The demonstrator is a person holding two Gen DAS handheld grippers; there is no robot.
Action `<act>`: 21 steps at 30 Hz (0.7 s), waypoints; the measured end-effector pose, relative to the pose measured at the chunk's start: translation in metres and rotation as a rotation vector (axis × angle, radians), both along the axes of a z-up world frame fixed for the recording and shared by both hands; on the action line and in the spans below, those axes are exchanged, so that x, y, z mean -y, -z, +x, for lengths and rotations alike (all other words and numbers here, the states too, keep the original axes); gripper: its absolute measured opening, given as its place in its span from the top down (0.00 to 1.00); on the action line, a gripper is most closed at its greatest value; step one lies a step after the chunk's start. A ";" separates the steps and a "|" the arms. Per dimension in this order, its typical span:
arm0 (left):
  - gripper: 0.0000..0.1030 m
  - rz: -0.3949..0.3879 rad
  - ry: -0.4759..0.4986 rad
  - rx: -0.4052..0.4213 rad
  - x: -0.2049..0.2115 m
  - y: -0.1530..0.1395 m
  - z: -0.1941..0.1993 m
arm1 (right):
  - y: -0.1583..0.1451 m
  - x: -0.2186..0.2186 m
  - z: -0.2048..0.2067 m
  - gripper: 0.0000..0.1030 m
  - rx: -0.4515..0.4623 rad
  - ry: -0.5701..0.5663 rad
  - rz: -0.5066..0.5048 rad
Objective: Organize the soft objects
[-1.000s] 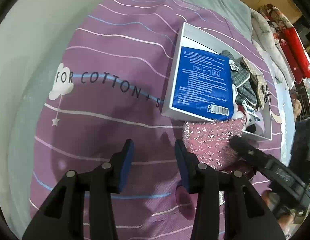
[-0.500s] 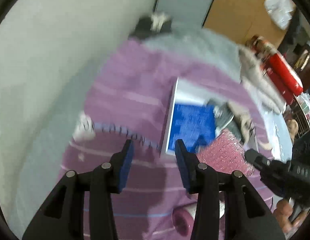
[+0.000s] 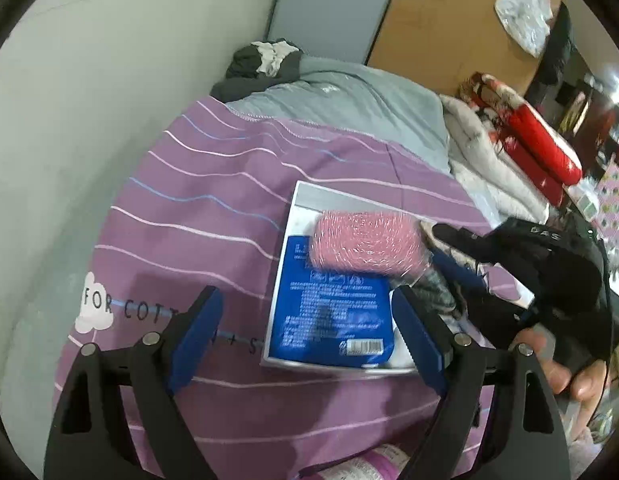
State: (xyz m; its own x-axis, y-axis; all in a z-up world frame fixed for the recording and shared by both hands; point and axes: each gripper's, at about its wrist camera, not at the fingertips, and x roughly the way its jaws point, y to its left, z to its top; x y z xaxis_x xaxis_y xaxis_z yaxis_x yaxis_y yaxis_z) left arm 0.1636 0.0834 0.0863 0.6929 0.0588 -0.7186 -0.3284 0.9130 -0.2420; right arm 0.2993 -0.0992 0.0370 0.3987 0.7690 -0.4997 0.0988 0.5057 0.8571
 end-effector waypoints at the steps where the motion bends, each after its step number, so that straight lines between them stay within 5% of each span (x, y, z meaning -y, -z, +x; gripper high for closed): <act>1: 0.17 0.008 0.002 -0.002 0.002 -0.001 0.000 | -0.002 0.001 -0.007 0.45 0.026 -0.008 -0.041; 2: 0.16 0.012 0.003 0.002 0.004 -0.003 -0.001 | -0.005 0.003 -0.013 0.28 0.054 0.000 -0.073; 9: 0.16 -0.026 0.010 -0.007 0.006 -0.009 -0.009 | -0.052 0.002 -0.048 0.27 0.277 -0.070 -0.430; 17: 0.16 -0.071 -0.010 -0.059 0.017 0.003 -0.025 | -0.039 0.010 -0.085 0.27 0.312 -0.157 -0.639; 21: 0.16 -0.030 0.008 -0.065 0.036 0.007 -0.050 | -0.022 0.024 -0.124 0.27 0.291 -0.185 -0.684</act>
